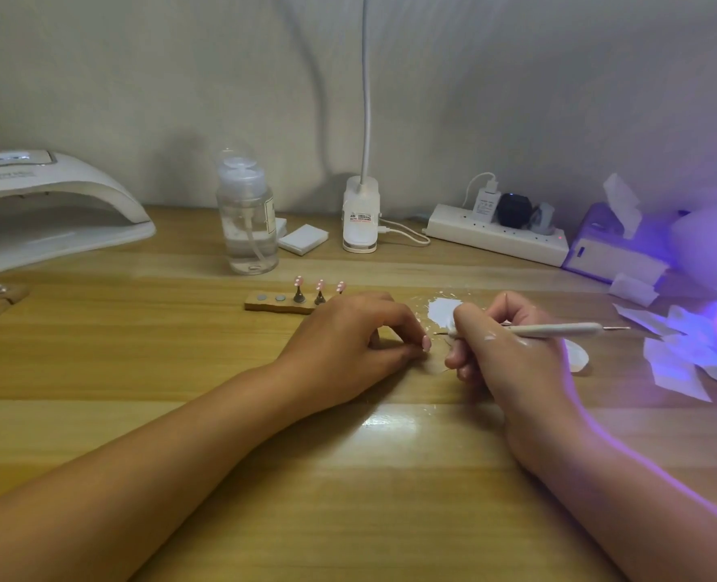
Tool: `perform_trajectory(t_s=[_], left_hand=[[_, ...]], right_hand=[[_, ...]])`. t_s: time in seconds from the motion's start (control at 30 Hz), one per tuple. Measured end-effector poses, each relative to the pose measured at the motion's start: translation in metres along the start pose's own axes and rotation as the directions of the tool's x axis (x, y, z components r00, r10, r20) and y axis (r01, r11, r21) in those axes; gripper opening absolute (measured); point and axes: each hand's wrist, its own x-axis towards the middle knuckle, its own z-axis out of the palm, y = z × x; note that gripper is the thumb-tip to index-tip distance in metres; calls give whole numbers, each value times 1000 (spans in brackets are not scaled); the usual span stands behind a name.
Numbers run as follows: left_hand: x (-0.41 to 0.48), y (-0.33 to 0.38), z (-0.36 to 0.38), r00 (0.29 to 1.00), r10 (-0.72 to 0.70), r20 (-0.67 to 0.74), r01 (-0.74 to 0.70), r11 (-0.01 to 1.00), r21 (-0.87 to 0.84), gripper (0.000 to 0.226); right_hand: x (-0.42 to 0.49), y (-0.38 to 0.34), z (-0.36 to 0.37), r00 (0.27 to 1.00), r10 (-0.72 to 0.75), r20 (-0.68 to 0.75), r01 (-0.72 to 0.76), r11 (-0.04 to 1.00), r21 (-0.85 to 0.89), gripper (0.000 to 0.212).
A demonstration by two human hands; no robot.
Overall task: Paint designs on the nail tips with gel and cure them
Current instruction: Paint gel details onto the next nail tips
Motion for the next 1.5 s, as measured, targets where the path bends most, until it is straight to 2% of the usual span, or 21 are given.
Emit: perform_trajectory(t_s=[0.17, 0.37, 0.97, 1.13, 1.3, 1.5], left_hand=[[0, 0, 1, 1000, -21, -8, 21, 999, -31, 6], [0, 2, 0, 1000, -29, -9, 29, 999, -30, 4], [1, 4, -2, 999, -36, -1, 36, 999, -31, 9], [-1, 7, -3, 999, -45, -7, 45, 999, -15, 18], [0, 7, -3, 999, -45, 4, 46, 999, -23, 11], [0, 9, -4, 999, -40, 0, 40, 999, -3, 21]], right_hand=[[-2, 3, 2, 999, -31, 24, 33, 996, -78, 17], [-2, 4, 2, 999, -41, 35, 44, 995, -92, 16], [1, 7, 1, 994, -98, 51, 102, 993, -67, 23], [0, 6, 2, 997, -51, 55, 55, 996, -70, 20], [-1, 5, 3, 998, -46, 51, 49, 996, -70, 20], [-1, 5, 3, 998, -44, 52, 48, 996, -73, 19]])
